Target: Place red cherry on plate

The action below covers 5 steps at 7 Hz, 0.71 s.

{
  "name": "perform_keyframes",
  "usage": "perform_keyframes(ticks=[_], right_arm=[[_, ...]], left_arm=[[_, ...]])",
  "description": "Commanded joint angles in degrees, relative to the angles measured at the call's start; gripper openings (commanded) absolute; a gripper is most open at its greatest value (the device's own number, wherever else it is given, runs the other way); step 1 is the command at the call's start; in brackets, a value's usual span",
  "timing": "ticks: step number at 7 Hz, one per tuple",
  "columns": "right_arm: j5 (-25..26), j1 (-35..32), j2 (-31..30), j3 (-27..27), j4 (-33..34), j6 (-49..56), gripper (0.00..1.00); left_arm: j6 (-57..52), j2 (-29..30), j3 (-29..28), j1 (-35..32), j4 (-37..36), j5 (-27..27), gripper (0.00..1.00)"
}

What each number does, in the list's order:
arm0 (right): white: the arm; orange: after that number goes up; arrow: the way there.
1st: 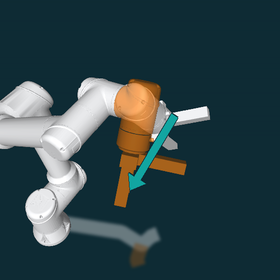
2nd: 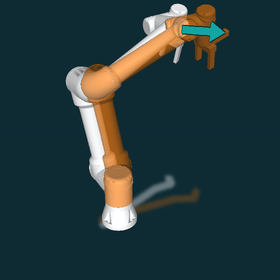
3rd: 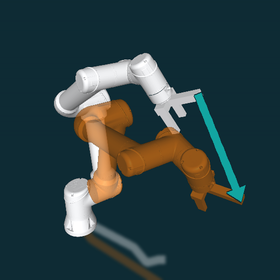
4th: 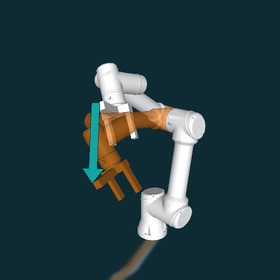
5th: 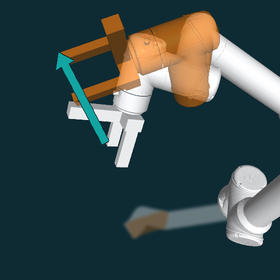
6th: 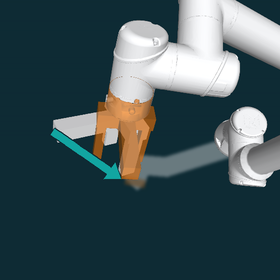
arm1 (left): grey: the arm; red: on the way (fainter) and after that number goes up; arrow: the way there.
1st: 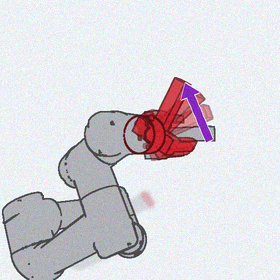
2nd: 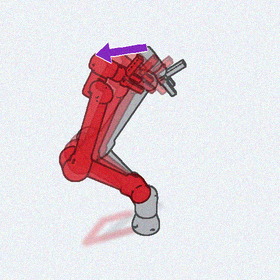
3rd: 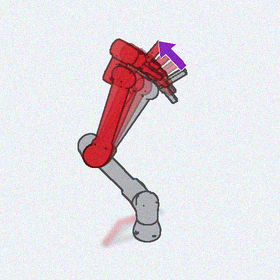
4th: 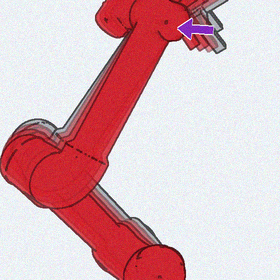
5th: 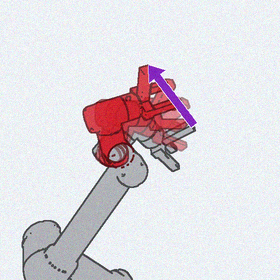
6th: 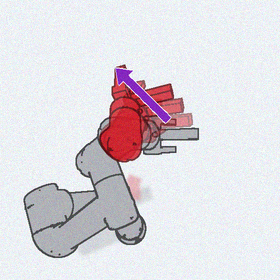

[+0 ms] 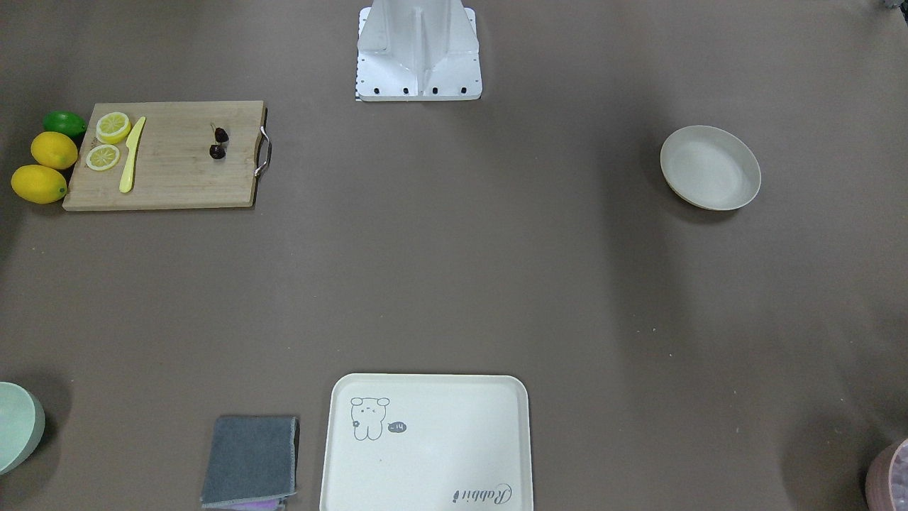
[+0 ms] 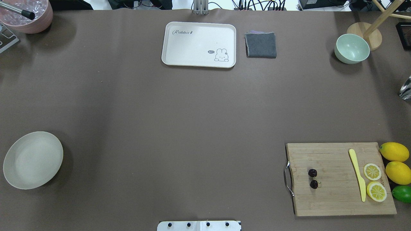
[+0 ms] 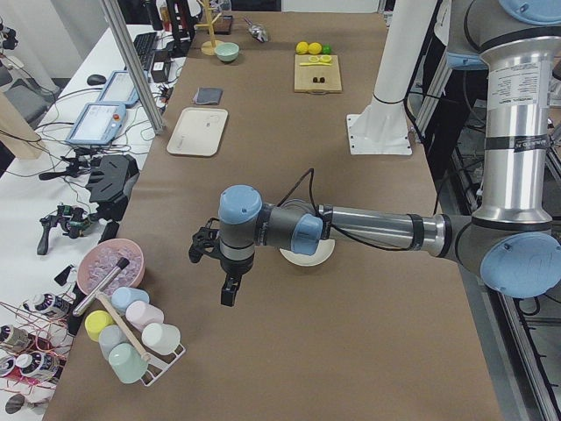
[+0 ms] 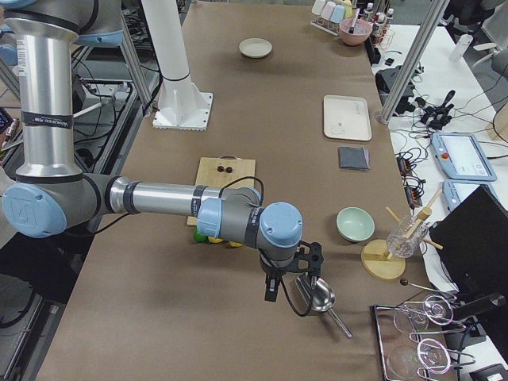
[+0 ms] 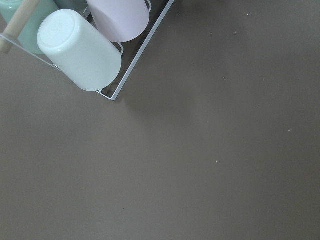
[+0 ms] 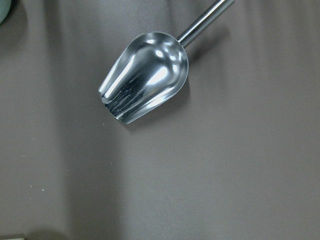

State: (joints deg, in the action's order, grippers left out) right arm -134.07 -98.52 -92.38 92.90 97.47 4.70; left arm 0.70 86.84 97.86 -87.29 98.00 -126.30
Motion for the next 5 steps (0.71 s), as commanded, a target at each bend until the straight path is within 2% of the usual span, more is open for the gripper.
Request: perform_keyframes(ticks=[1,5], right_arm=[[0.0,0.0,0.2,0.0,0.0,0.0,1.0],[-0.1,0.0,-0.2,0.1,0.0,0.0,1.0]], left_arm=[[-0.1,0.1,0.0,0.0,0.1,0.0,0.98],[0.2,0.1,-0.2,0.0,0.3,-0.1,0.98]])
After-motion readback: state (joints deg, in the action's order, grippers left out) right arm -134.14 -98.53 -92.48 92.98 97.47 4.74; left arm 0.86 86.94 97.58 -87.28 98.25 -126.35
